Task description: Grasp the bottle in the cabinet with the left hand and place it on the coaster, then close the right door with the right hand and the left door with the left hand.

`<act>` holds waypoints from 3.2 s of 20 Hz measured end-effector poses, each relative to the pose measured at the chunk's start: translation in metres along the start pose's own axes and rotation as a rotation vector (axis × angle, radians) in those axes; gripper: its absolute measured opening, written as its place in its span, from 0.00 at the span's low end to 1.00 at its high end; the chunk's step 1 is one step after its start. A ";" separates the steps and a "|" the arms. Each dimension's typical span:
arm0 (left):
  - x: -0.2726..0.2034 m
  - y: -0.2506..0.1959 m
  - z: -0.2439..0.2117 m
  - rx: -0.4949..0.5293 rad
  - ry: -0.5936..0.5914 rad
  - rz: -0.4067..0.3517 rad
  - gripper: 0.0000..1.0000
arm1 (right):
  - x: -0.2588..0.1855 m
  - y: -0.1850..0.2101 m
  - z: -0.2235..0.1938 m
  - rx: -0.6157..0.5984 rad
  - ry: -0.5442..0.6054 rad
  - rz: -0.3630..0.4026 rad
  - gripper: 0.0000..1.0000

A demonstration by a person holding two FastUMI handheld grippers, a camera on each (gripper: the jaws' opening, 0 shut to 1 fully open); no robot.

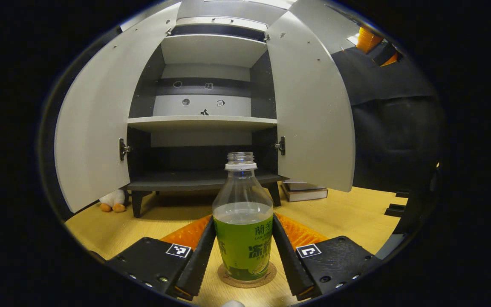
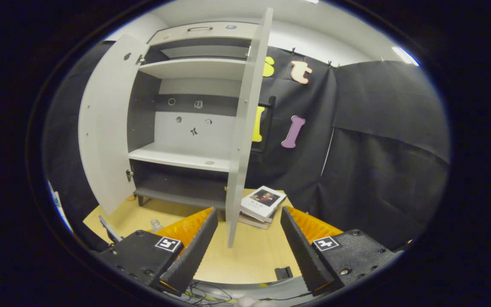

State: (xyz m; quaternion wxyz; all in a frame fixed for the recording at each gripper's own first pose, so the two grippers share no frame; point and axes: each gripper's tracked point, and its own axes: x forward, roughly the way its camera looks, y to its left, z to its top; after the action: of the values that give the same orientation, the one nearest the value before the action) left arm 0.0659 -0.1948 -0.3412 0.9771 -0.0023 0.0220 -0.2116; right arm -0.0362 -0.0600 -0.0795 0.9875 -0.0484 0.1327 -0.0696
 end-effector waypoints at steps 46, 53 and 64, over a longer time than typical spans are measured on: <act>-0.160 0.154 0.264 -0.039 0.020 0.391 0.96 | 0.026 -0.004 0.040 0.116 -0.150 0.070 0.98; -0.152 0.139 0.276 -0.049 0.017 0.398 0.96 | 0.075 -0.099 0.086 0.103 -0.156 0.013 0.98; -0.149 0.102 0.300 -0.020 0.001 0.513 0.96 | 0.140 -0.092 0.139 0.052 -0.209 0.225 0.96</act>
State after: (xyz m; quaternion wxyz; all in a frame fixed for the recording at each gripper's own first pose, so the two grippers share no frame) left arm -0.0141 -0.0414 -0.0363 0.9987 -0.0062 0.0244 0.0433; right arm 0.1229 -0.1607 0.0286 0.9984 -0.0144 0.0321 0.0435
